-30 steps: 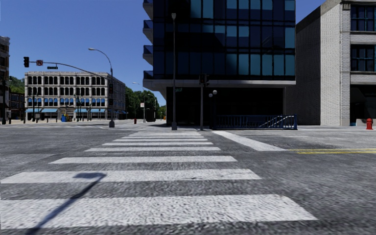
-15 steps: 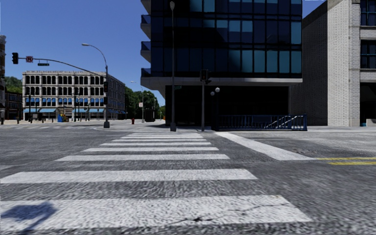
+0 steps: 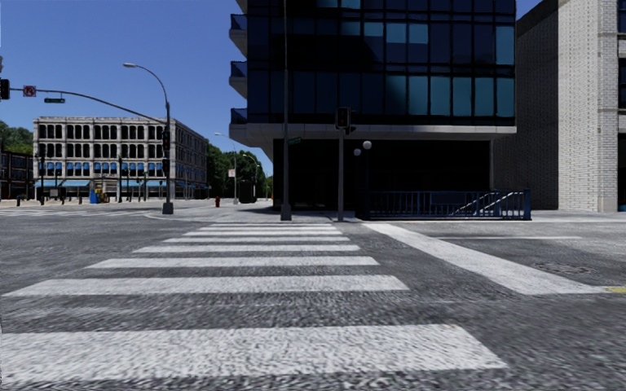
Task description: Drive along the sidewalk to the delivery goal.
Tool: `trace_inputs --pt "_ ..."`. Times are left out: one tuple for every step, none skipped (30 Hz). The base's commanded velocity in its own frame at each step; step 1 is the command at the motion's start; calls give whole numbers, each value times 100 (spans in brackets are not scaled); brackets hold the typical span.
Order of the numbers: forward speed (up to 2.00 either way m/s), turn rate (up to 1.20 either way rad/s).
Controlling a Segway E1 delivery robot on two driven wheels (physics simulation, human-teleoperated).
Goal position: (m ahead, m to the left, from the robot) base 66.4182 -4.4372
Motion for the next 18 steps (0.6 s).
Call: trace_inputs --pt "200 0" --pt "200 0" --pt "200 0" --pt "200 0" --pt "200 0" --pt "200 3" --pt "200 15" --pt "200 15" --pt "200 27" --pt "200 46" --pt "200 70" --pt "200 80" --pt "200 80" --pt "200 83" --pt "200 77" --pt "200 25" --pt "200 14" --pt "200 9"
